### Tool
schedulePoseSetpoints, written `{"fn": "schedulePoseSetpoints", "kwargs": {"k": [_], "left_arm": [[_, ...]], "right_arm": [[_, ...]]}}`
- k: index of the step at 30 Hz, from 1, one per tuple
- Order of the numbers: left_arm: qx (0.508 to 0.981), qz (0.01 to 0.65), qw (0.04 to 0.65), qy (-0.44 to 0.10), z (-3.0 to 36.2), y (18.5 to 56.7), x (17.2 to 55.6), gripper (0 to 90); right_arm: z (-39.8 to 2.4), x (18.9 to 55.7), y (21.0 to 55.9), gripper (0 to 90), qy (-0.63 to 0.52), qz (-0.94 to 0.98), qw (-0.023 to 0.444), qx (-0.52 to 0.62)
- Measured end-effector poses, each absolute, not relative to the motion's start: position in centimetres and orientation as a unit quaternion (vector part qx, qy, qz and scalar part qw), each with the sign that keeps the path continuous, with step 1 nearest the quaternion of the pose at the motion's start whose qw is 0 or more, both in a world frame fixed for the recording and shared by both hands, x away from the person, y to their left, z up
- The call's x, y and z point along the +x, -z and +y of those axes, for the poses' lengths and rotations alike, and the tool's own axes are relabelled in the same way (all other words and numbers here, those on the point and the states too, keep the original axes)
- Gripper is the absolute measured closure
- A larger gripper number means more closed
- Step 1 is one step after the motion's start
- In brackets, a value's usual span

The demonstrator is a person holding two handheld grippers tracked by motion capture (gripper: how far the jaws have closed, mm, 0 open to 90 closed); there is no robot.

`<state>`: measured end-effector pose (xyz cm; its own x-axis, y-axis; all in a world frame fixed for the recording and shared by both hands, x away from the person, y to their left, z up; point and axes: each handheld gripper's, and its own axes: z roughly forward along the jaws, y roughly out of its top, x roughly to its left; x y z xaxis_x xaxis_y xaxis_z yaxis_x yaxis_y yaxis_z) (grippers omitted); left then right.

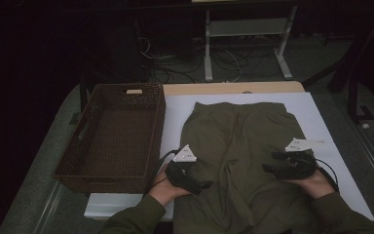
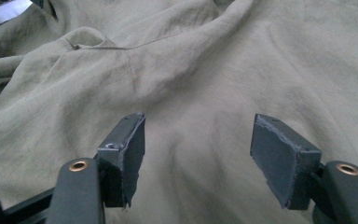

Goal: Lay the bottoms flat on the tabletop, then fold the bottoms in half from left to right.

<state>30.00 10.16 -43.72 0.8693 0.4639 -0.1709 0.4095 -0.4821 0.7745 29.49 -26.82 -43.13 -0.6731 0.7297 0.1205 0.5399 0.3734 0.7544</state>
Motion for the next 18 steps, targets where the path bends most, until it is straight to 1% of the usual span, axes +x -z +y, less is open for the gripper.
{"fn": "schedulePoseSetpoints", "kwargs": {"k": [18], "left_arm": [[0.846, 0.292, 0.442, -0.058, 10.3, 43.2, 31.8, 0.0]], "right_arm": [[-26.8, 29.7, 43.1, 33.8, -0.413, 0.817, 0.110, 0.388]]}}
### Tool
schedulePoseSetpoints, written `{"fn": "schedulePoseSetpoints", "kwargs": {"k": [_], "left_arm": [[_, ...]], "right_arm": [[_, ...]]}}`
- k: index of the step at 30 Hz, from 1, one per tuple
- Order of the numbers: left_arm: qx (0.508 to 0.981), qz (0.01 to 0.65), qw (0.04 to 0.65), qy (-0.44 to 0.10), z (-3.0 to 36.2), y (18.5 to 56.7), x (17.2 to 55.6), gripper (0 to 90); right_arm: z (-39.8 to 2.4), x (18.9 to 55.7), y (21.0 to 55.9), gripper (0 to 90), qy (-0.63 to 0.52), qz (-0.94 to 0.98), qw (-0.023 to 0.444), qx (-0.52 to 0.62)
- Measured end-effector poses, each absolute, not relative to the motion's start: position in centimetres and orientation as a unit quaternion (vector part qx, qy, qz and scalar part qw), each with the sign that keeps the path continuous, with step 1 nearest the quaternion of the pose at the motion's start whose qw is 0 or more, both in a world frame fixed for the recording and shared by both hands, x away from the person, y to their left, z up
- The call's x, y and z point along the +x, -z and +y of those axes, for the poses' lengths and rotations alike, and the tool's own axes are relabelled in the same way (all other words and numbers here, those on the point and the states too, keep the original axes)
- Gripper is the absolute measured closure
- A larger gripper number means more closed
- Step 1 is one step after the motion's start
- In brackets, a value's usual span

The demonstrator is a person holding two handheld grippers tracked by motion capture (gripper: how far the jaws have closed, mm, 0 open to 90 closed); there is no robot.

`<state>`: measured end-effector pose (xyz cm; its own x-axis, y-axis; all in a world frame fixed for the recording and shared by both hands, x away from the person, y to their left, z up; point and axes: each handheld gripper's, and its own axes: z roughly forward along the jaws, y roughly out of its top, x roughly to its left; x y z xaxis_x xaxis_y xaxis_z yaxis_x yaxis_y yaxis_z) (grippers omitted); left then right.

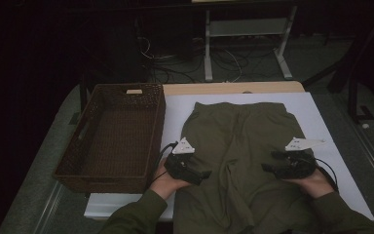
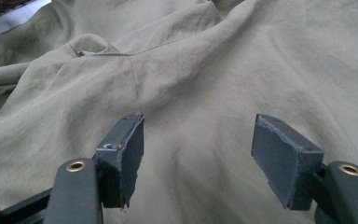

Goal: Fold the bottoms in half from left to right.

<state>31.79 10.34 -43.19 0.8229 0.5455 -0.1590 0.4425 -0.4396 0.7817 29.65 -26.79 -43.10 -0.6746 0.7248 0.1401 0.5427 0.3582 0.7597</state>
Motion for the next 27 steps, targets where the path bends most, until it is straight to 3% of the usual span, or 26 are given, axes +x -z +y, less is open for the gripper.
{"fn": "schedulePoseSetpoints", "kwargs": {"k": [27], "left_arm": [[0.829, 0.340, 0.431, -0.107, 9.9, 42.8, 34.4, 0.0]], "right_arm": [[-26.7, 29.7, 43.0, 30.5, -0.428, 0.812, 0.111, 0.381]]}}
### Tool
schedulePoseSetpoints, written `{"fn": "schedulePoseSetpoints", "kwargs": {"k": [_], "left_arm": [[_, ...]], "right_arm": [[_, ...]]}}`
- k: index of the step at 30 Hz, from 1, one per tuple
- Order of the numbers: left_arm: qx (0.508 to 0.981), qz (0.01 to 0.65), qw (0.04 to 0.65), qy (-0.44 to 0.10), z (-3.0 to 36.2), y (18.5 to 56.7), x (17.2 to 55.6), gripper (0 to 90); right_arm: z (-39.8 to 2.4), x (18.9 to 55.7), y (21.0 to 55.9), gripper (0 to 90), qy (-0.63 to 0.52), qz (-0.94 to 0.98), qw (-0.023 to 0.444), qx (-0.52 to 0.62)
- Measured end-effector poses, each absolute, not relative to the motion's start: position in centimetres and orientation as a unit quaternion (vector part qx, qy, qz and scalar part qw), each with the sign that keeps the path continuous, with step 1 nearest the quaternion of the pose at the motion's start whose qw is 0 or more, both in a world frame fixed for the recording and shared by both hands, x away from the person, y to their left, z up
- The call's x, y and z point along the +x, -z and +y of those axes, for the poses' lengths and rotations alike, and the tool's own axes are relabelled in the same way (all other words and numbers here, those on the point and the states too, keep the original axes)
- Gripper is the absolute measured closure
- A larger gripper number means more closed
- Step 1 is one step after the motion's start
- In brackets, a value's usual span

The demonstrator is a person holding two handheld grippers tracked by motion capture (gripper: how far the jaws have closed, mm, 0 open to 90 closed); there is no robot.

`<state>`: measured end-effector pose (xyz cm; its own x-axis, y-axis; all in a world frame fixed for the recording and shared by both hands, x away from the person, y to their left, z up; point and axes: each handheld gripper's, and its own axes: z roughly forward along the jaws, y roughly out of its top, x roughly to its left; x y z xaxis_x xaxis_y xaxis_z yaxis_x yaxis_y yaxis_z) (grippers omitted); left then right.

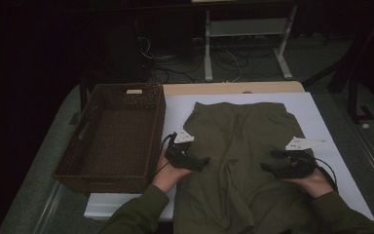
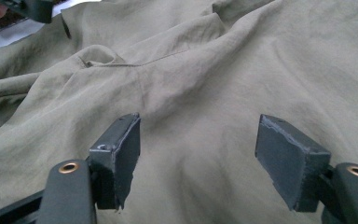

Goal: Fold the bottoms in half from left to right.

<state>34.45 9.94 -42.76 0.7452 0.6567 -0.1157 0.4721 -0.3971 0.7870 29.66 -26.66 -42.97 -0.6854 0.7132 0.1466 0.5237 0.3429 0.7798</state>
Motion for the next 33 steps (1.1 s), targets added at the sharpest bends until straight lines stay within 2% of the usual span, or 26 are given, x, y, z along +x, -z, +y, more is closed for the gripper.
{"fn": "schedulePoseSetpoints", "kwargs": {"k": [18, 33], "left_arm": [[0.813, 0.384, 0.412, -0.151, 9.4, 42.7, 38.2, 0.0], [0.805, 0.405, 0.408, -0.150, 9.2, 43.2, 40.4, 0.0]], "right_arm": [[-26.8, 29.7, 43.0, 29.7, -0.432, 0.810, 0.109, 0.381], [-26.7, 29.8, 43.1, 29.6, -0.429, 0.812, 0.107, 0.382]]}}
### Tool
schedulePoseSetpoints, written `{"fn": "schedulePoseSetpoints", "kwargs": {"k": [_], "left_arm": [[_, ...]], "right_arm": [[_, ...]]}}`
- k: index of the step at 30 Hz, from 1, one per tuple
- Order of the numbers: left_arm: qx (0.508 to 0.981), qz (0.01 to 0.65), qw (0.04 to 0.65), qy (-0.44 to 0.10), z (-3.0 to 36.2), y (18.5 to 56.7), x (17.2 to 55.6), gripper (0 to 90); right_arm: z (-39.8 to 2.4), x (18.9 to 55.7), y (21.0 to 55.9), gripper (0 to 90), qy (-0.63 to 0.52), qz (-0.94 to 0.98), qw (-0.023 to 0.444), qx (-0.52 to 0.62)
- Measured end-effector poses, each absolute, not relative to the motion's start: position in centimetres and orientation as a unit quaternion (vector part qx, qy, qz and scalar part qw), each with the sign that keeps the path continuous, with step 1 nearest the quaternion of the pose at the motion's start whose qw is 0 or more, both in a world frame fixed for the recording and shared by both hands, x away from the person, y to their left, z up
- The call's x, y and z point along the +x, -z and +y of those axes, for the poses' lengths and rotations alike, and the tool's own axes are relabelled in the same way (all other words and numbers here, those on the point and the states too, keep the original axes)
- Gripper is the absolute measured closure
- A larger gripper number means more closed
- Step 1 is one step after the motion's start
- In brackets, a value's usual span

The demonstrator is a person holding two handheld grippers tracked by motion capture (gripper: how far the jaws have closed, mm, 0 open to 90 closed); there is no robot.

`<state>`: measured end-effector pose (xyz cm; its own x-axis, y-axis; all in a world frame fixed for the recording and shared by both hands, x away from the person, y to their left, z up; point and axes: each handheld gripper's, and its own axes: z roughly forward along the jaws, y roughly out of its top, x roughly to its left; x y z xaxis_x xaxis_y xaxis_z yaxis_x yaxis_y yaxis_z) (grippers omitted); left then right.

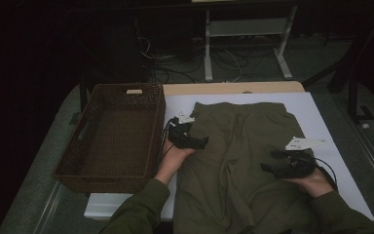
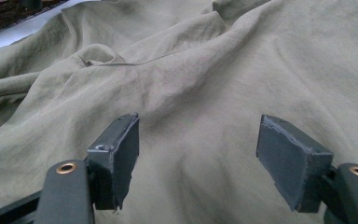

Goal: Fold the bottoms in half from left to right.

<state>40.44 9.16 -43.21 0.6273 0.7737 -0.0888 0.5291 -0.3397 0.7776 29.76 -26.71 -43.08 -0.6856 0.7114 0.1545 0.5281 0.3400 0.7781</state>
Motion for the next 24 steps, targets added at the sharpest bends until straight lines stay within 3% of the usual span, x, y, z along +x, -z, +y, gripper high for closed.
{"fn": "schedulePoseSetpoints", "kwargs": {"k": [8, 24], "left_arm": [[0.799, 0.415, 0.409, -0.146, 9.1, 43.3, 41.9, 0.3], [0.787, 0.442, 0.392, -0.178, 9.6, 43.8, 44.8, 14.7]], "right_arm": [[-26.8, 29.7, 43.1, 29.6, -0.430, 0.811, 0.106, 0.383], [-26.7, 29.8, 43.1, 29.6, -0.430, 0.811, 0.105, 0.382]]}}
